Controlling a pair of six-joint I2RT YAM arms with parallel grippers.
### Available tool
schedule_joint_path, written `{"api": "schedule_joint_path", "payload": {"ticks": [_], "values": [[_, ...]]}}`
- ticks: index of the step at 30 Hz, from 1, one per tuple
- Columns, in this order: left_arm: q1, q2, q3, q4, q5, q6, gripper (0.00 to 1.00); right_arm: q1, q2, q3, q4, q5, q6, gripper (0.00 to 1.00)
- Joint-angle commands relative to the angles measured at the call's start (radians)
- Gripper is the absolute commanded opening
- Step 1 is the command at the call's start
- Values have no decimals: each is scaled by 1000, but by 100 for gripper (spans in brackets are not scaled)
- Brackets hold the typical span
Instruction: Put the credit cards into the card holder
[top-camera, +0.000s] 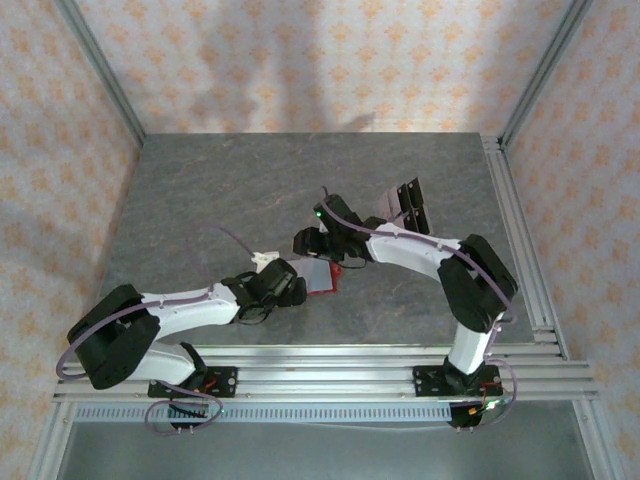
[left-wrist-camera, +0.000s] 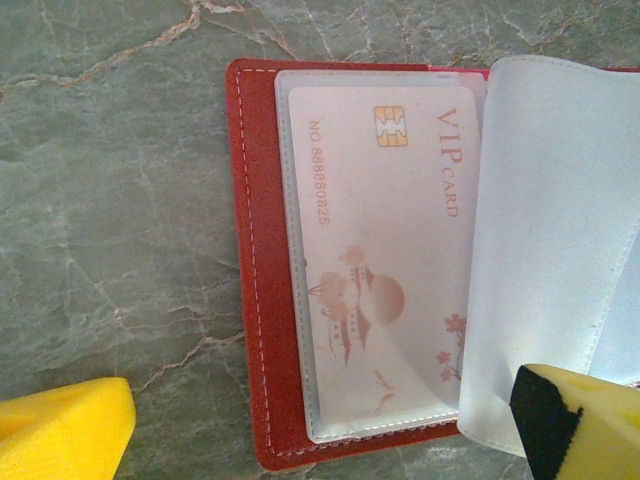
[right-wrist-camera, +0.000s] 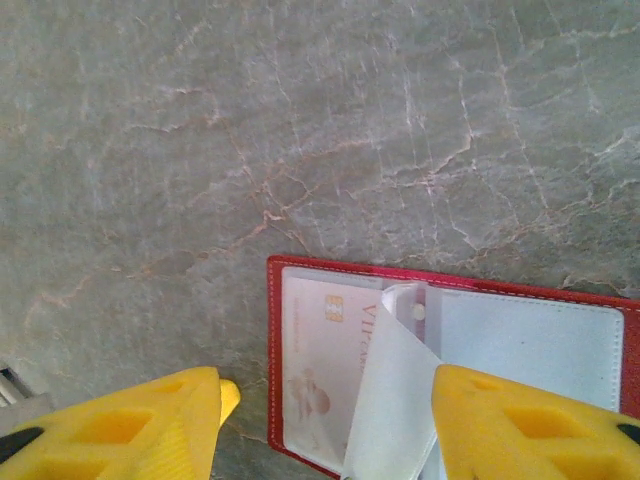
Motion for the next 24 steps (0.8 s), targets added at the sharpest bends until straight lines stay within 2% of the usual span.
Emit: {"api": "schedule_joint_path", "payload": {"ticks": [1, 8, 17, 24], "values": [[-3, 11, 1, 8, -25, -12, 99, 0, -17, -14, -20, 38, 17, 58], [-2, 8, 9, 1, -29, -9, 99, 0, 11, -67, 24, 33, 44, 58], [-3, -9, 14, -12, -30, -6, 99, 19, 76, -47, 70, -55, 55, 58], [-3, -127, 19, -96, -54, 4, 99, 51, 106, 5, 68, -81, 66, 57]]}}
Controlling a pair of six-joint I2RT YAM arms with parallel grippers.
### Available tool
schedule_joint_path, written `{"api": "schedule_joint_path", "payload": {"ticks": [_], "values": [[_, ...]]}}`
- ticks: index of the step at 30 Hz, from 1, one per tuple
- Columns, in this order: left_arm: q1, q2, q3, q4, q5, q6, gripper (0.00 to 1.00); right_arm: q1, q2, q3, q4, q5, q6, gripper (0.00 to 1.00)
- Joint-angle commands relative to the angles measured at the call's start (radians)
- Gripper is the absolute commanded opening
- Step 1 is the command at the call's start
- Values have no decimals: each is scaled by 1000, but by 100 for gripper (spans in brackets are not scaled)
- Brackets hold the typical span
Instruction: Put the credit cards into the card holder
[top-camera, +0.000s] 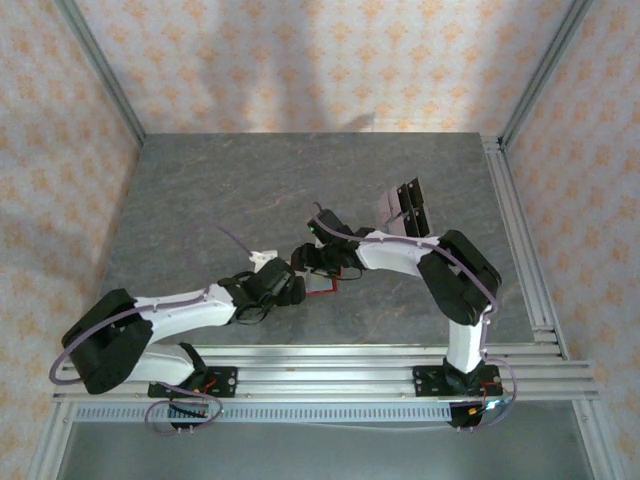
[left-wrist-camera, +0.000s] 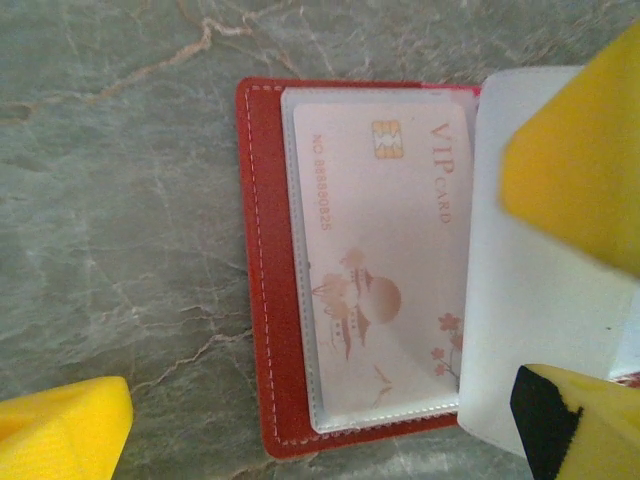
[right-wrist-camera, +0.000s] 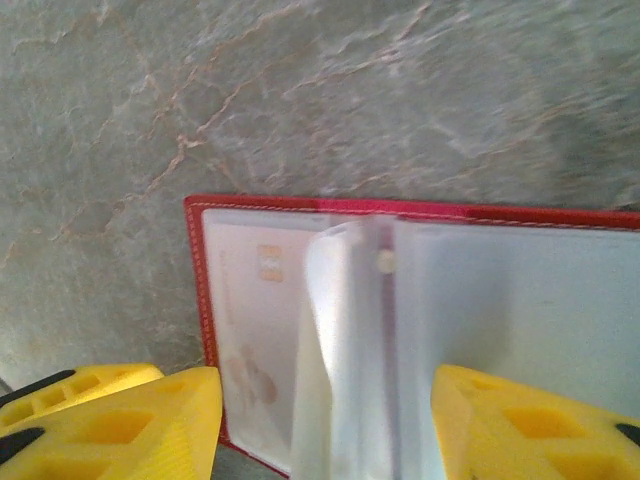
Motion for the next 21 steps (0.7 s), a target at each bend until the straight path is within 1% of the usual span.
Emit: {"api": "schedule_joint_path", "payload": {"ticks": [1, 6, 12, 16, 21], "values": [[-3, -102, 13, -81, -51, 1, 99, 15, 5, 51, 21, -15, 14, 57], [-3, -285, -13, -194, -98, -16, 99, 34, 20, 94, 8, -14, 25, 57], [-1, -473, -28, -339, -193, -81, 100, 66, 96, 166, -17, -12, 33, 57], [0, -526, -25, -396, -235, -116, 100, 74, 161, 208, -31, -9, 44, 57], [0, -531, -19, -412, -249, -127, 100, 74, 221, 250, -31, -38, 66, 57]]}}
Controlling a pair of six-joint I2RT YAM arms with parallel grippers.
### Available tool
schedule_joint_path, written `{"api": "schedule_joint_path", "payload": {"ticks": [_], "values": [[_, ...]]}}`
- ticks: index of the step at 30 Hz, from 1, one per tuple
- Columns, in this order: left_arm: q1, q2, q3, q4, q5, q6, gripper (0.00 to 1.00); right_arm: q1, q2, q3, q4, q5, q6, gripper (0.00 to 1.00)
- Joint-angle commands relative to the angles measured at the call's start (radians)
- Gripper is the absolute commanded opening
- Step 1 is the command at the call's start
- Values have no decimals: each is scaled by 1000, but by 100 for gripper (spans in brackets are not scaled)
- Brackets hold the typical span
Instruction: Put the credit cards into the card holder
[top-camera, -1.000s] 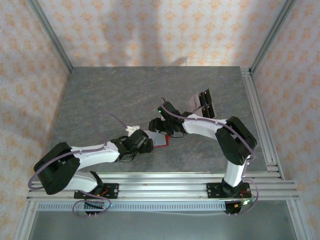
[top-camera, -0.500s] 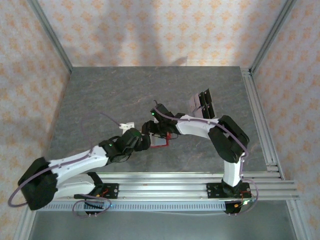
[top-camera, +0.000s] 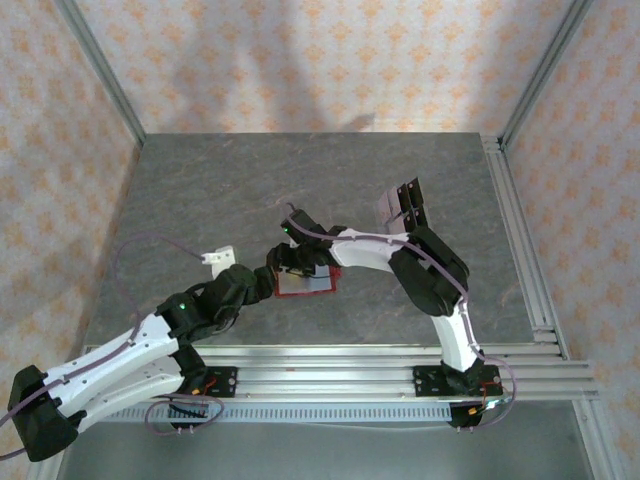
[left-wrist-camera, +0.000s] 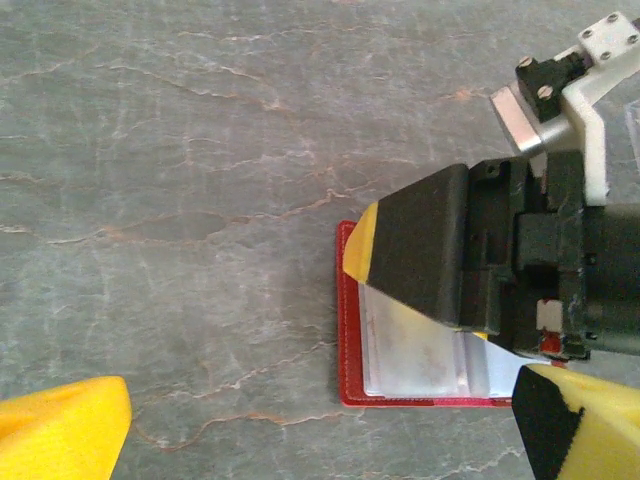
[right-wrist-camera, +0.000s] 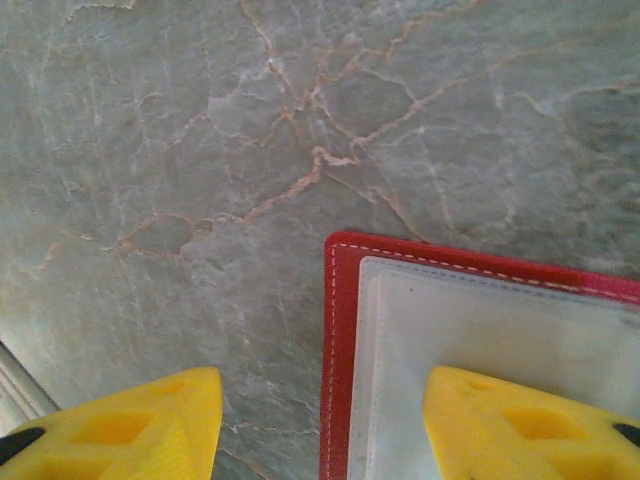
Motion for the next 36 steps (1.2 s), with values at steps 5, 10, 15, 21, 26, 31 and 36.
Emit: {"api": "schedule_joint_path", "payload": {"ticks": [5, 10, 15, 21, 26, 31, 36], "values": [[0, 15, 0, -69, -74, -37, 100, 0, -19, 59, -72, -1, -13, 57], [1, 68, 20, -61, -72, -33, 100, -64, -200, 45, -173, 75, -85, 57], [22, 180, 73, -37, -44, -4, 100, -181, -354, 23, -363, 203, -206, 57], [94, 405, 203, -38, 15, 77, 100, -321, -355, 85, -613, 424, -409, 57], [162, 603, 329, -66, 58, 140, 100, -390, -247, 189, -719, 572, -511, 55], [181, 726, 409, -68, 65, 178, 100, -411, -106, 320, -797, 686, -575, 50], [188, 784, 431, -56, 73, 184, 100, -425, -12, 397, -814, 732, -598, 44]]}}
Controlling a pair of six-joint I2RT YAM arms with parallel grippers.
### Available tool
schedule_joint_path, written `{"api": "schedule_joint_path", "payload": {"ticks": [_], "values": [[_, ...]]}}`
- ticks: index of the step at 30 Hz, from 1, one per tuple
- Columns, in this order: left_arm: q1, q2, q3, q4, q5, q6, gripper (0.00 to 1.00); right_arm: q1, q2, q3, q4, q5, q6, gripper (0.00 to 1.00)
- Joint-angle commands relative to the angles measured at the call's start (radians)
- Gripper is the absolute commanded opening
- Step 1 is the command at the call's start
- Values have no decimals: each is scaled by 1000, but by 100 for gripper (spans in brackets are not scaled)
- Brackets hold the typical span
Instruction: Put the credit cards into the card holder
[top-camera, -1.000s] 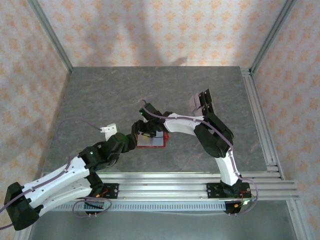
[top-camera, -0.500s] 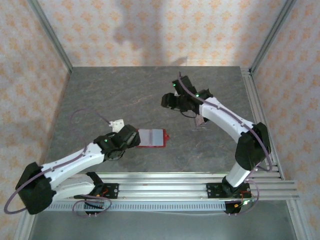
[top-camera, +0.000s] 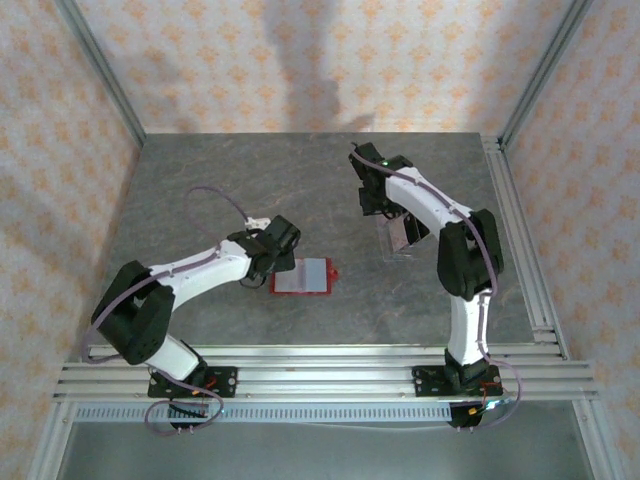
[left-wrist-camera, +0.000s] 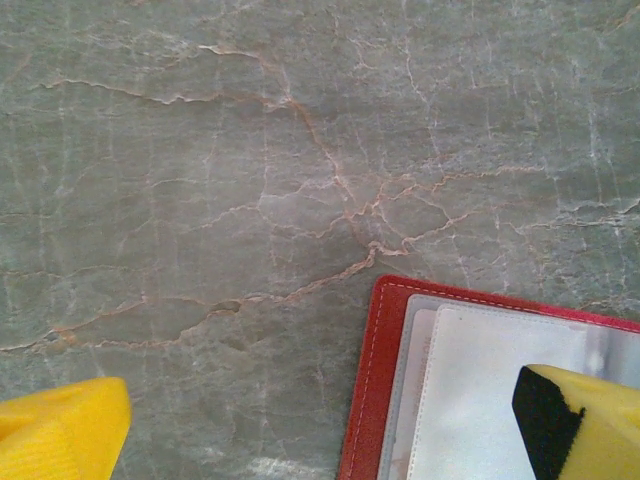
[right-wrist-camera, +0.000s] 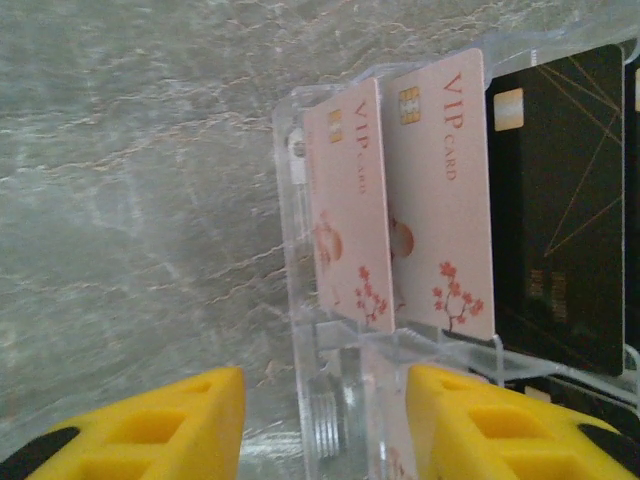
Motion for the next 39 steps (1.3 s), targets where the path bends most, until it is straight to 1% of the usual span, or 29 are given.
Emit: {"api": "schedule_joint_path", "payload": {"ticks": [1, 5, 10, 17, 27, 34, 39], "values": [[13, 21, 29, -23, -1, 28, 100, -13, 51, 67, -71, 92, -45, 44], [14, 35, 27, -19, -3, 28, 100, -25, 115, 128, -84, 99, -45, 40], [14, 34, 19, -16, -6, 29, 100, -39, 186, 216, -115, 100, -44, 39], [15, 32, 12, -9, -8, 33, 100, -49, 241, 284, -139, 87, -42, 38], [17, 34, 6, -3, -8, 32, 100, -51, 265, 288, -140, 51, -39, 35], [16, 31, 3, 0, -8, 31, 100, -52, 259, 279, -134, 41, -41, 26], [16, 32, 1, 5, -3, 29, 100, -53, 251, 276, -130, 39, -44, 24]]}}
